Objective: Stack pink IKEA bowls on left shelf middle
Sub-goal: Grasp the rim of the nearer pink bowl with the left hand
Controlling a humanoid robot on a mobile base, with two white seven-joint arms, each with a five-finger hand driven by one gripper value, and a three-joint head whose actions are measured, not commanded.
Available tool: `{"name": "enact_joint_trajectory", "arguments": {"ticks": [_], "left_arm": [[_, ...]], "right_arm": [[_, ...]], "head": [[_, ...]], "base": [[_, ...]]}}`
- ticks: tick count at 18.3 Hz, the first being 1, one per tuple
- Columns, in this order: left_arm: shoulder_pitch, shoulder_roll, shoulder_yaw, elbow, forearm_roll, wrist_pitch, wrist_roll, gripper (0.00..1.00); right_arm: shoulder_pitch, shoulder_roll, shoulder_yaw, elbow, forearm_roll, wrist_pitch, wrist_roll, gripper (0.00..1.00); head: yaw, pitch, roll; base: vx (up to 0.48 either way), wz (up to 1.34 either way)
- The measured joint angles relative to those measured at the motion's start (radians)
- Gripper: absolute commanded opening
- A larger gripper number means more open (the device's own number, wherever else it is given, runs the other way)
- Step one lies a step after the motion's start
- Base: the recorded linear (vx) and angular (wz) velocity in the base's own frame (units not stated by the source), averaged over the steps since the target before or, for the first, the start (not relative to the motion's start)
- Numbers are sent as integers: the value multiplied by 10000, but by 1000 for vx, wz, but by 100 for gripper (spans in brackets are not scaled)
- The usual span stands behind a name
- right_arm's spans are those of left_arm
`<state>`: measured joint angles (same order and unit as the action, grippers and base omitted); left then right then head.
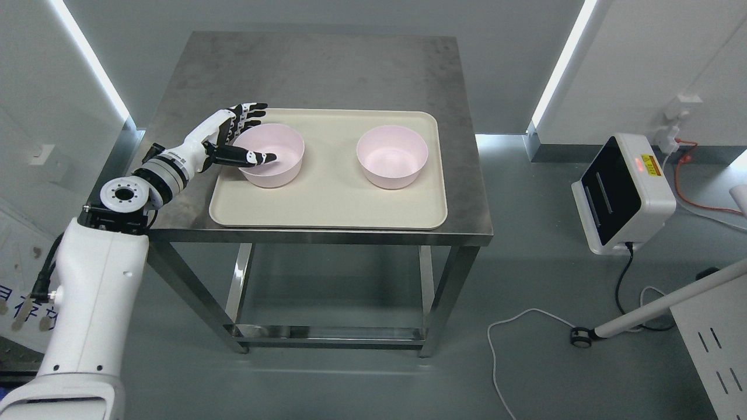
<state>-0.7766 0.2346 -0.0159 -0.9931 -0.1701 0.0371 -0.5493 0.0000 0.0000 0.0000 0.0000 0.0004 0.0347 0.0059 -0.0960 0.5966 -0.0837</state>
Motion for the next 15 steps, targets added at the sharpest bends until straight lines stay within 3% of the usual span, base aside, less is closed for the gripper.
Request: {"name": "enact_joint_trajectory", "arguments": {"ticks": [4,10,15], "left_arm": [[-135,7,51,104,-16,2,-44,60],[-427,-36,-63,350,-325,-100,-72,59],[-793,-65,-350,668,-914,-445,-73,52]], "right_arm": [[0,0,0,0,-2,1,0,100],[0,0,0,0,-3,2,0,100],[0,0,0,0,-4,4,0,100]], "head": [[0,0,0],[0,0,0],[0,0,0]], "base": [[0,0],[0,0],[0,0]]}}
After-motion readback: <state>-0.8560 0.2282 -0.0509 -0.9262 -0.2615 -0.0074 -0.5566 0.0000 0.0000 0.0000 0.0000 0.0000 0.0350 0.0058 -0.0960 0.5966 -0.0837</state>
